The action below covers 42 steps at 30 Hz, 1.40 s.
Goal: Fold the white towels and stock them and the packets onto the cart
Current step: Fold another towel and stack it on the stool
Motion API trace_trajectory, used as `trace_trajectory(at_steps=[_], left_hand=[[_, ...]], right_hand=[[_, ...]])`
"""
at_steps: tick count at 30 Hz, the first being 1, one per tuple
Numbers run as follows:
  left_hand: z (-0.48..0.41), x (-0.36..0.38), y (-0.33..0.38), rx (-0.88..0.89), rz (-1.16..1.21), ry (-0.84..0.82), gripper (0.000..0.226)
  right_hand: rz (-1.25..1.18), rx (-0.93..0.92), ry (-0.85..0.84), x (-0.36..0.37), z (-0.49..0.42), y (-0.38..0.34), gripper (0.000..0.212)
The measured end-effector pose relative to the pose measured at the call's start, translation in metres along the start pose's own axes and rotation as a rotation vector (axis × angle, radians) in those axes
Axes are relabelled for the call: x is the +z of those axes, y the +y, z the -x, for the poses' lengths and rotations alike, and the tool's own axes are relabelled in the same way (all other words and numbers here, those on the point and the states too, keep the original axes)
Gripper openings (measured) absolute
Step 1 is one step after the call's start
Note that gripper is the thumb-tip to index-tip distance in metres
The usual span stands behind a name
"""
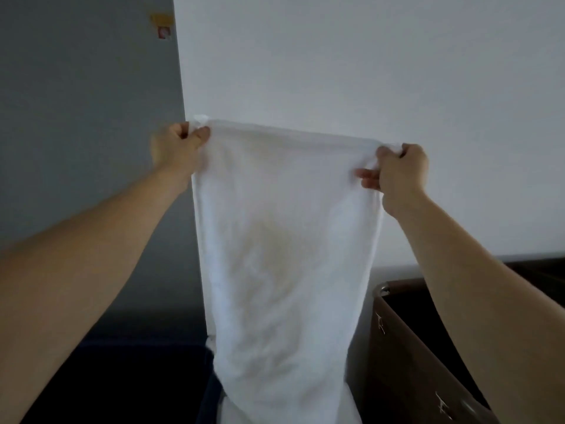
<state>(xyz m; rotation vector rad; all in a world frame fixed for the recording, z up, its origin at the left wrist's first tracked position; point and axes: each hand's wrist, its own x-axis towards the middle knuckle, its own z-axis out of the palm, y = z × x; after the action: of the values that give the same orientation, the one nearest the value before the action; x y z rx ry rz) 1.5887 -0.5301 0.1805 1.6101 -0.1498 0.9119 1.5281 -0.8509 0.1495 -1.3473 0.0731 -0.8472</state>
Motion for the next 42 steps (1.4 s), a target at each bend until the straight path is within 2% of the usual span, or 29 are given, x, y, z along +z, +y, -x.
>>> trace_trajectory(at_steps=[3,5,9,12,14,18,21,24,29,32,36,40,42], left_hand=[[0.009,-0.014,-0.030,-0.140,-0.135,-0.031,0.033],[0.019,-0.020,-0.042,-0.200,-0.128,-0.061,0.032],[0.012,-0.025,-0.028,-0.244,0.108,-0.005,0.025],[0.015,-0.032,-0.031,-0.263,0.100,-0.050,0.025],[0.017,-0.032,-0.029,-0.242,0.114,-0.063,0.017],[0.012,-0.034,-0.022,-0.214,0.168,-0.048,0.023],[0.010,-0.035,-0.022,-0.211,0.194,-0.048,0.020],[0.009,-0.035,-0.036,-0.267,0.157,-0.047,0.015],[0.015,-0.026,-0.072,-0.400,0.190,-0.144,0.013],[0.007,-0.018,-0.069,-0.362,0.206,-0.111,0.017],[-0.016,-0.010,-0.051,-0.128,0.242,-0.021,0.012],[-0.016,-0.013,-0.065,-0.232,0.141,-0.111,0.012],[-0.015,-0.013,-0.069,-0.200,0.152,-0.092,0.012]], right_hand=[[0.047,0.043,-0.070,0.010,0.016,0.008,0.035],[0.136,-0.020,-0.064,0.008,0.019,0.014,0.031],[0.133,-0.176,0.014,0.011,0.023,0.005,0.019],[0.161,-0.163,0.001,0.009,0.027,0.008,0.027],[0.148,-0.209,0.040,0.005,0.029,0.005,0.023],[0.145,-0.251,0.018,0.005,0.027,-0.006,0.016],[0.142,-0.316,0.043,0.007,0.026,-0.007,0.012],[0.170,-0.217,0.004,0.012,0.022,0.009,0.014],[0.236,-0.101,-0.020,0.015,0.014,0.043,0.016],[0.213,-0.134,-0.001,0.022,0.006,0.042,0.016],[0.072,-0.352,0.105,0.031,-0.007,0.020,0.017],[0.179,-0.301,0.051,0.028,-0.007,0.023,0.015],[0.160,-0.327,0.069,0.026,-0.004,0.023,0.016]])
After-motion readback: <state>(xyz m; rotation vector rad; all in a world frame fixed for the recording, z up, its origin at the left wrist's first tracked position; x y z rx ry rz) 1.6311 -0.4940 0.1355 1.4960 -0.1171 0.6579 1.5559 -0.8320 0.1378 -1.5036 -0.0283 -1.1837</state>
